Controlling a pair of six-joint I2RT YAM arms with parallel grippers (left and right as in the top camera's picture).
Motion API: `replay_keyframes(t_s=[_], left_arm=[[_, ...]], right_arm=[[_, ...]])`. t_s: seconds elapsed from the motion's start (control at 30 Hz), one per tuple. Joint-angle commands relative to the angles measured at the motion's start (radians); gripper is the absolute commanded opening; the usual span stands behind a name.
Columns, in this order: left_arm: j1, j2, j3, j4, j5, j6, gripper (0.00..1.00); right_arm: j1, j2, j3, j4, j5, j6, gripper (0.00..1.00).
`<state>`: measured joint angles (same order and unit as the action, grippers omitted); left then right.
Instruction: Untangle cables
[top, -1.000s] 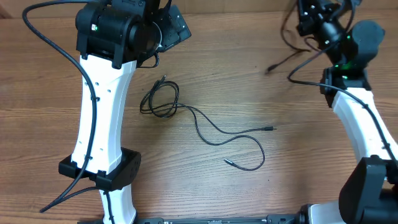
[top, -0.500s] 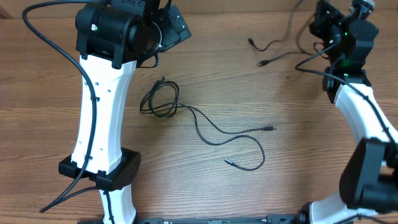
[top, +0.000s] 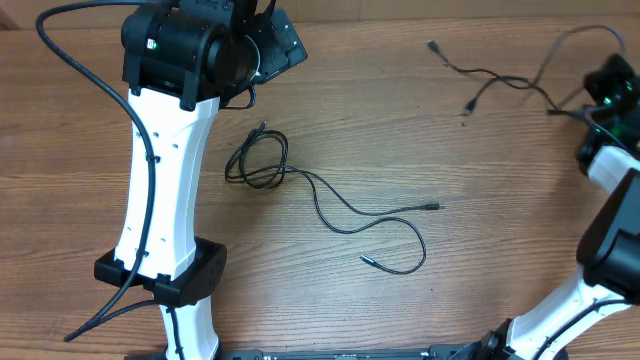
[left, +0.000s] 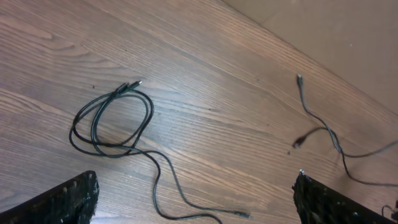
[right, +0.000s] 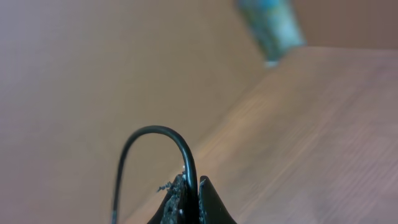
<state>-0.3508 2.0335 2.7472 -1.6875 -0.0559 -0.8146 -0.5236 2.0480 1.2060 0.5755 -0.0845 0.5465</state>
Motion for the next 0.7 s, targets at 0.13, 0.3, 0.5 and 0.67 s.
replay_keyframes(t_s=[0.13, 0.3, 0.5, 0.67], left_arm=[[0.003, 0.004, 0.002, -0.002, 0.001, 0.011, 0.99], [0.003, 0.004, 0.002, -0.002, 0.001, 0.011, 1.00], [0.003, 0.004, 0.002, -0.002, 0.001, 0.011, 1.00], [0.003, 0.004, 0.002, -0.002, 0.001, 0.011, 0.99]], right_arm=[[-0.119, 0.053, 0.019, 0.019, 0.021, -0.023, 0.04], [-0.179, 0.053, 0.019, 0.004, 0.020, -0.023, 0.65], [-0.213, 0.053, 0.019, -0.079, -0.080, -0.055, 1.00], [-0.233, 0.016, 0.019, -0.147, -0.216, -0.168, 1.00]])
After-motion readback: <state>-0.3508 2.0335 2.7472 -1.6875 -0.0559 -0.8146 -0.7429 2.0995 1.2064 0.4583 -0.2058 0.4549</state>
